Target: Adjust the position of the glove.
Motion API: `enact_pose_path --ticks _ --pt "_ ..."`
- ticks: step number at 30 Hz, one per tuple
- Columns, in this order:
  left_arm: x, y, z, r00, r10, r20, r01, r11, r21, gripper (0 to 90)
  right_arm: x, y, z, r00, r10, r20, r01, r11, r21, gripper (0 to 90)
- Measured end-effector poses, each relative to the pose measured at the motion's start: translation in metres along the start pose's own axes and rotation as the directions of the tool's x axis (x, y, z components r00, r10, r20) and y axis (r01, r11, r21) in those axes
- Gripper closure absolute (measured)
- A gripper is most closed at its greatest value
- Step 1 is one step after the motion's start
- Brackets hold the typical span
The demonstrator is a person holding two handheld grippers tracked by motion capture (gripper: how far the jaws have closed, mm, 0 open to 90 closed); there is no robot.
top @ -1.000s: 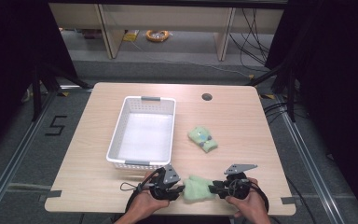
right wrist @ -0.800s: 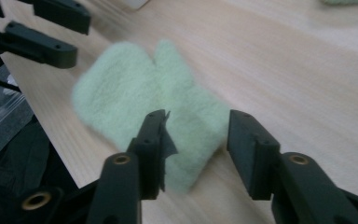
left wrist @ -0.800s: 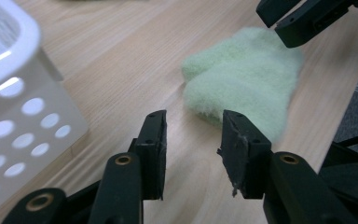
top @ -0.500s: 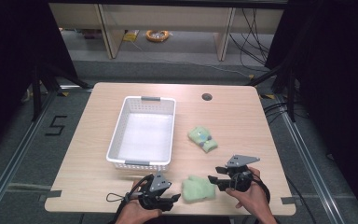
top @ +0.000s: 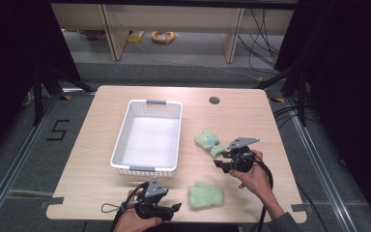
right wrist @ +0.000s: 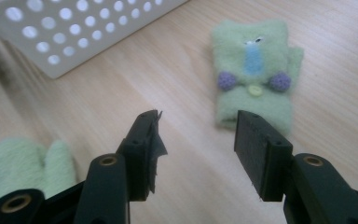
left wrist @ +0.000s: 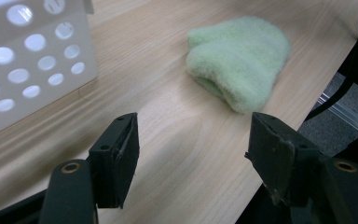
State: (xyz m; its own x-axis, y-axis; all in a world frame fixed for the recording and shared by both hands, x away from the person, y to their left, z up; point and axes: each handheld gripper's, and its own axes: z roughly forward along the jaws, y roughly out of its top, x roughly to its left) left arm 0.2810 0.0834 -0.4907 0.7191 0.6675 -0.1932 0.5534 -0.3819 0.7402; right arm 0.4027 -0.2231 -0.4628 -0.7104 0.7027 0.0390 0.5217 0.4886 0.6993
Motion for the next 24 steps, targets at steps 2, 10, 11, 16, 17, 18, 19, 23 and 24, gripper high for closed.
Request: enact_pose_path --ticks 2,10,11,16,17,18,19,23,24 --pt "0.002 -0.002 -0.002 1.0 0.004 -0.005 -0.004 1.0 -0.004 32.9 -0.005 0.005 0.004 1.0 0.004 0.006 -0.004 1.0 0.002 51.5" --pt "0.002 -0.011 -0.002 1.0 0.006 -0.004 -0.006 0.9996 0.028 30.4 -0.026 0.024 0.028 0.9997 0.015 0.021 -0.016 0.998 0.054 52.6" --pt "0.0 -0.011 -0.002 0.9999 -0.014 0.005 0.014 0.9998 0.017 30.4 -0.026 0.024 0.028 0.9997 0.015 0.021 -0.016 0.998 0.054 52.6" --pt "0.003 -0.014 -0.002 1.0 0.001 0.006 -0.001 0.9998 0.021 29.5 -0.04 0.039 0.04 0.9992 0.016 0.037 -0.018 0.997 0.075 53.9" --pt "0.003 -0.014 -0.001 0.9995 -0.03 0.006 0.03 0.9994 0.014 29.5 -0.042 0.041 0.043 0.9993 0.007 0.038 -0.009 0.998 0.068 54.0" --pt "0.004 -0.014 -0.002 0.9996 -0.027 0.001 0.027 0.9995 0.018 29.5 -0.043 0.043 0.045 0.999 0.015 0.041 -0.018 0.997 0.072 54.4" --pt "0.006 -0.014 -0.002 1.0 -0.004 0.001 0.004 0.9996 0.028 29.4 -0.044 0.045 0.049 0.9992 0.011 0.037 -0.014 0.997 0.071 54.4" --pt "0.005 -0.014 -0.002 1.0 0.0 0.001 0.0 0.9997 0.026 29.5 -0.046 0.052 0.059 0.9987 0.005 0.05 -0.009 0.996 0.087 55.2" --pt "0.005 -0.014 -0.002 1.0 0.003 0.005 -0.003 0.9996 0.028 29.5 -0.046 0.053 0.06 0.9986 0.005 0.052 -0.01 0.995 0.102 55.4"
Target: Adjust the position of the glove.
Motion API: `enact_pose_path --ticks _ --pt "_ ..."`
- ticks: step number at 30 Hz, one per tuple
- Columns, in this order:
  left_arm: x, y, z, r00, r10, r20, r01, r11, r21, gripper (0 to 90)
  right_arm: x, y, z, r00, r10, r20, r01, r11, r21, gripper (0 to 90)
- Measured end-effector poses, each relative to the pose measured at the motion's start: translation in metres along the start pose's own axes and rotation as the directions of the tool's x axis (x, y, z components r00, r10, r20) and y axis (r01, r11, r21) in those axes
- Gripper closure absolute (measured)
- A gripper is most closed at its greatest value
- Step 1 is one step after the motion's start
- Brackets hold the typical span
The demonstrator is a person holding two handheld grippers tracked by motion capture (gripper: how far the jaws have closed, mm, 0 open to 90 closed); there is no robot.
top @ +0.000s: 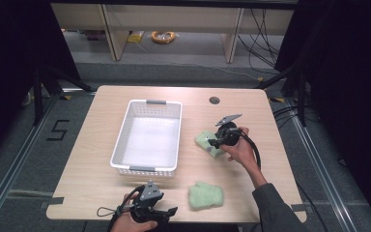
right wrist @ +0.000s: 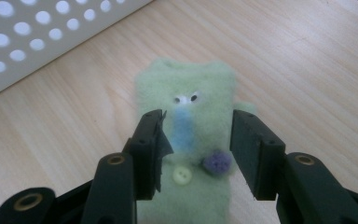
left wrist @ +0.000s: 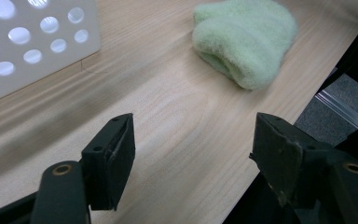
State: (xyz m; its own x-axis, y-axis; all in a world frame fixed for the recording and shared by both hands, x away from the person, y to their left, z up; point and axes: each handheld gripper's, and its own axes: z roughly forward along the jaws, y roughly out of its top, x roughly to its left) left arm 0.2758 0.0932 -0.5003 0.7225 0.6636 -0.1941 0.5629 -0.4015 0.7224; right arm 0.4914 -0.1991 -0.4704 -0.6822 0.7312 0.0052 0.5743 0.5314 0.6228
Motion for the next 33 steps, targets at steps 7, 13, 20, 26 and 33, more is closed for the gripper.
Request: enact_pose_path --ticks 7,13,20,26,33 --pt "0.0 0.0 0.0 1.0 -0.001 -0.009 0.001 1.0 -0.001 29.5 0.003 0.001 0.018 0.9997 0.012 0.022 -0.013 0.998 0.06 57.0" --pt "0.0 0.0 0.001 1.0 -0.001 0.007 0.001 1.0 0.005 29.6 -0.005 -0.007 0.025 0.999 0.041 -0.019 -0.04 0.999 0.022 69.0" --pt "0.0 0.0 0.001 0.9999 -0.011 0.004 0.011 0.9999 -0.004 29.8 -0.003 -0.01 0.025 0.9988 0.04 -0.028 -0.04 0.999 0.0 81.5" --pt "0.0 0.0 0.0 0.9993 -0.037 0.011 0.037 0.9992 -0.018 29.9 0.001 -0.007 0.015 0.9996 0.007 -0.027 -0.007 1.0 0.003 83.2" --pt "0.004 0.0 -0.002 0.9995 -0.032 -0.002 0.032 0.9992 -0.025 29.9 0.01 -0.006 -0.023 0.992 -0.086 -0.092 0.078 0.993 -0.084 83.3"
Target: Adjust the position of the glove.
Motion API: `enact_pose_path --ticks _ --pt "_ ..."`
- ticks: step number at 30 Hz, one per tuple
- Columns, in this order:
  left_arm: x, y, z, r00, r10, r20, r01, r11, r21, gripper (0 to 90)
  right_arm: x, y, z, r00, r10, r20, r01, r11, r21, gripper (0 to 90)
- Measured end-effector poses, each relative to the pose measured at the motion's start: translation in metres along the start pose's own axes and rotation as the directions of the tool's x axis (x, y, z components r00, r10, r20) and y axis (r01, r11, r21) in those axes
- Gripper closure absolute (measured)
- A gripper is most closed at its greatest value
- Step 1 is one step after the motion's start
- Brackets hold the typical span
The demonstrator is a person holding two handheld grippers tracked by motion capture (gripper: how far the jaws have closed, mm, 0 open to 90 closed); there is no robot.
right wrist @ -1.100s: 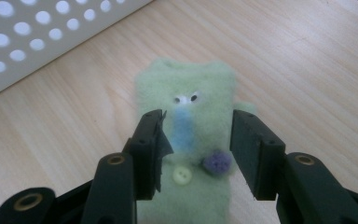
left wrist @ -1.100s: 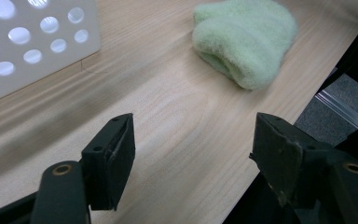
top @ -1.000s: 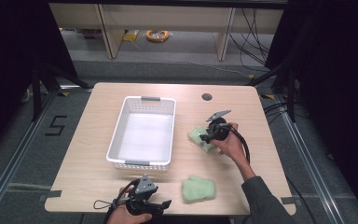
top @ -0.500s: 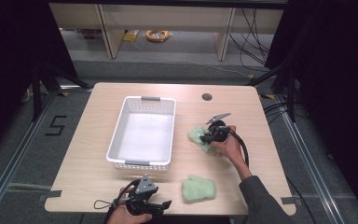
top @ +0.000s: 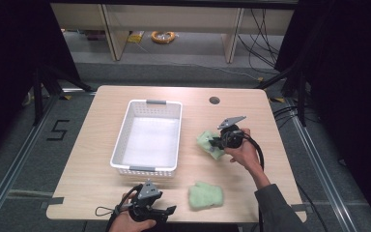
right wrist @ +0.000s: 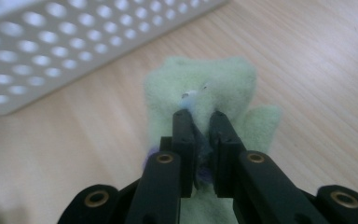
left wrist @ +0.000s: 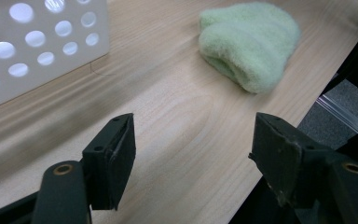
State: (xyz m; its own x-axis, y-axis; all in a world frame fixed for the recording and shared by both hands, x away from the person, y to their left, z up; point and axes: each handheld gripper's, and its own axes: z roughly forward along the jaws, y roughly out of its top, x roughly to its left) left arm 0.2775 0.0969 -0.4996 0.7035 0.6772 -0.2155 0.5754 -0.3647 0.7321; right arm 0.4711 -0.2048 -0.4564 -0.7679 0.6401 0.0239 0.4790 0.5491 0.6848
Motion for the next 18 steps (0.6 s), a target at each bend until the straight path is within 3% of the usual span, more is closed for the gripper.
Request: enact_pose_path --ticks 1,2,4,5,6,8,13,14,15,17,18 --pt "0.001 0.0 -0.001 1.0 0.004 0.0 -0.004 1.0 0.008 29.9 0.001 0.0 -0.006 0.9996 -0.013 -0.024 0.013 1.0 0.003 83.2" --pt "0.002 0.001 -0.001 0.9998 0.019 -0.004 -0.019 0.9998 0.006 29.9 0.005 0.0 -0.012 0.9986 -0.025 -0.046 0.023 0.999 -0.035 83.2" --pt "0.002 0.001 -0.002 0.9999 0.013 -0.006 -0.013 0.9999 0.005 29.9 0.011 0.0 -0.023 0.996 -0.041 -0.079 0.037 0.998 -0.044 83.2" --pt "0.002 0.001 -0.002 0.9999 0.013 -0.004 -0.013 0.9999 0.004 29.9 0.012 0.0 -0.028 0.9903 -0.088 -0.107 0.083 0.995 -0.053 83.2" --pt "0.003 0.001 -0.002 0.9999 0.013 -0.004 -0.013 0.9999 0.004 29.9 0.02 -0.003 -0.035 0.9911 -0.07 -0.113 0.066 0.997 -0.041 83.2" --pt "0.002 0.001 -0.001 0.9999 0.009 -0.005 -0.009 1.0 0.001 29.9 0.029 -0.006 -0.04 0.9907 -0.089 -0.104 0.084 0.995 -0.045 83.1" --pt "0.002 0.001 -0.002 0.9999 0.013 -0.007 -0.013 0.9999 0.003 29.9 0.05 -0.016 -0.053 0.9735 -0.145 -0.177 0.139 0.989 -0.046 83.1" --pt "0.001 0.001 -0.001 0.9999 -0.013 -0.007 0.013 0.9999 -0.008 29.9 0.056 -0.019 -0.056 0.9713 -0.149 -0.185 0.141 0.988 -0.055 83.1" --pt "0.002 0.001 -0.002 0.9999 -0.004 -0.014 0.004 1.0 -0.005 29.9 0.058 -0.02 -0.058 0.9678 -0.158 -0.196 0.15 0.987 -0.056 83.1" --pt "0.003 0.001 -0.002 0.9999 0.007 -0.012 -0.007 1.0 -0.006 30.0 0.067 -0.026 -0.062 0.9524 -0.191 -0.237 0.179 0.981 -0.073 83.0" --pt "0.003 0.001 -0.002 0.9999 0.004 -0.011 -0.004 1.0 -0.005 30.0 0.07 -0.028 -0.064 0.9507 -0.197 -0.24 0.186 0.98 -0.068 82.9"
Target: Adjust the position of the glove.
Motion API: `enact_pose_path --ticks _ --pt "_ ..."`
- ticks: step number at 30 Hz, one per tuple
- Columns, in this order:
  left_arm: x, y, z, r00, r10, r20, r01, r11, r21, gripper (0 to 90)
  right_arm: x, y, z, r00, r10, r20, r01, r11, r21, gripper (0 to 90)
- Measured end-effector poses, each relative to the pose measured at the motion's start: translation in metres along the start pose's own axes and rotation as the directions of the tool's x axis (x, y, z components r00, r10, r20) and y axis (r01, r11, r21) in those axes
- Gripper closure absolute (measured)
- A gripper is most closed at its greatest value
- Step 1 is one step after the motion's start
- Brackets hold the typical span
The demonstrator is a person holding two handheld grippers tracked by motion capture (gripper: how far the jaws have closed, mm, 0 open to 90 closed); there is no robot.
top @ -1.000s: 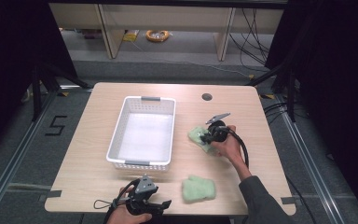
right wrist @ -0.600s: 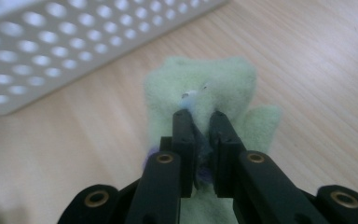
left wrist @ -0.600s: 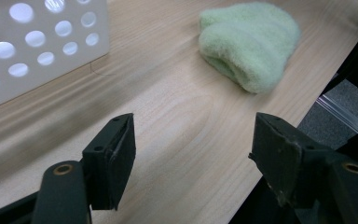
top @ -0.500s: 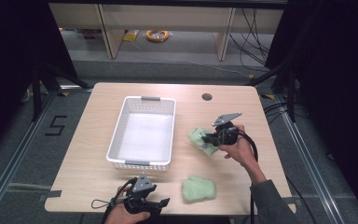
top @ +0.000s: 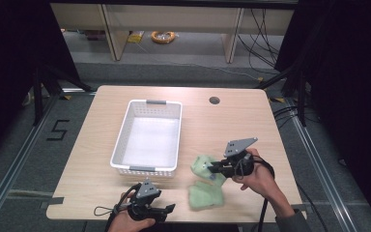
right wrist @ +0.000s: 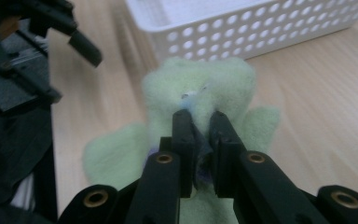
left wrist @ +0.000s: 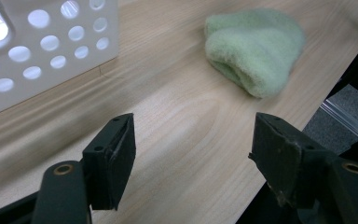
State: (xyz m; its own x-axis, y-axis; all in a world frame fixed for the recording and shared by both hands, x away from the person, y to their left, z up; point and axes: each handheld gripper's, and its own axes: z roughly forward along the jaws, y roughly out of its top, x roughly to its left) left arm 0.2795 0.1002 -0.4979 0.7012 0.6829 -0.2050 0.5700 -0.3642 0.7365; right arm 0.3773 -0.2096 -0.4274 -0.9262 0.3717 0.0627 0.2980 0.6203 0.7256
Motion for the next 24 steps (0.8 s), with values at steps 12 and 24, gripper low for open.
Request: enact_pose_path --ticks 12,24 --pt "-0.006 0.005 0.0 0.9999 0.009 0.015 -0.008 0.9998 -0.018 30.0 0.031 -0.02 0.005 0.9915 -0.054 -0.119 0.059 0.998 0.039 82.5" --pt "-0.024 0.015 0.008 0.9979 0.026 0.06 -0.023 0.9985 -0.049 31.0 0.04 -0.027 0.016 0.9765 -0.088 -0.197 0.103 0.992 0.067 82.0"
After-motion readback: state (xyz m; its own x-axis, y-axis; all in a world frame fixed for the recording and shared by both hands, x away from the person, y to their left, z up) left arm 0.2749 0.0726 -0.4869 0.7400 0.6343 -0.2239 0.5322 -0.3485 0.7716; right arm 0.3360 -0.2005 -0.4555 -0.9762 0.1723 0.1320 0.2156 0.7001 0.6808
